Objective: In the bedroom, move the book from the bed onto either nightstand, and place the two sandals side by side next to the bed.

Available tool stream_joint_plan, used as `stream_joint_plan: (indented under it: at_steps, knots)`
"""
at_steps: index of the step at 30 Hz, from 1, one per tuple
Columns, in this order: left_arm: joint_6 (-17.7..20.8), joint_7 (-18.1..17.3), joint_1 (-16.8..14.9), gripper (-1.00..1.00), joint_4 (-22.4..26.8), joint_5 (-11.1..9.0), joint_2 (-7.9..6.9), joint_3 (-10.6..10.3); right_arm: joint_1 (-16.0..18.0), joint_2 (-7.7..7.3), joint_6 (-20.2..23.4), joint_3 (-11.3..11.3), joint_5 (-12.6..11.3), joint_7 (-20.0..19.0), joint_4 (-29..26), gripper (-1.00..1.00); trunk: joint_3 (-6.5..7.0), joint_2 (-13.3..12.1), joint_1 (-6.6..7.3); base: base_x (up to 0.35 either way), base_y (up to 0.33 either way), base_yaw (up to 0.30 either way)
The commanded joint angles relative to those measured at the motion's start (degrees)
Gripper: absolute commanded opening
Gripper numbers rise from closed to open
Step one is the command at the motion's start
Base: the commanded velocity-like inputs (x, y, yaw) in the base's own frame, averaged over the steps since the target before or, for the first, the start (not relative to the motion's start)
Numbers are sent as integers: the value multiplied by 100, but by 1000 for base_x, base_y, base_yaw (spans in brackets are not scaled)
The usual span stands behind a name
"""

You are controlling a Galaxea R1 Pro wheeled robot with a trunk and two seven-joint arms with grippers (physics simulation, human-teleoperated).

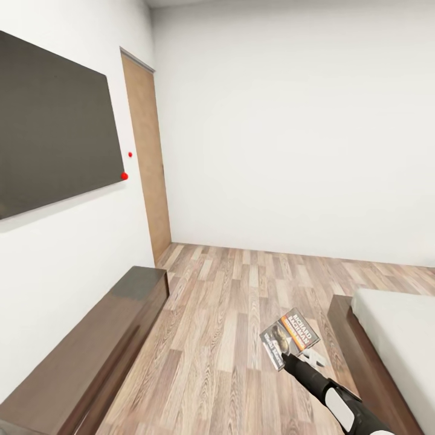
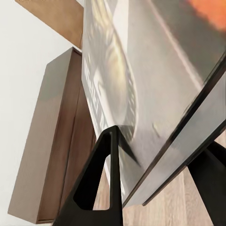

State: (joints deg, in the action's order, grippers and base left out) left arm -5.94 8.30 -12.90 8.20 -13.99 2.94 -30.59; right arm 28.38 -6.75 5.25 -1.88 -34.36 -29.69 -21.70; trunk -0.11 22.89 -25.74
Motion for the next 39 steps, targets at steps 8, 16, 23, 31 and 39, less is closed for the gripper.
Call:
stream_joint_plan:
  at_steps: [8,16,23,31,39]
  knots:
    - [10,176,28,100,-11,-44,4,-59,1,-19,55,-35,-69,-45,7,-100,-2,3,-4,274,0,0]
    - [29,202,33,100,-11,-43,4,-61,1,-16,55,-40,-60,-59,8,-100,-2,3,-4,329,0,0]
    - [24,186,33,100,-11,-43,4,-61,1,-5,55,-29,-53,-62,8,-100,-2,3,-4,338,4,-24]
    - [26,182,33,100,-11,-41,4,-67,-1,-2,55,-17,-51,-63,8,-100,-2,3,-4,340,16,-107]
    - [31,174,33,100,-11,-31,4,-75,1,-4,55,-10,-44,-74,8,-100,-2,3,-4,340,21,-229]
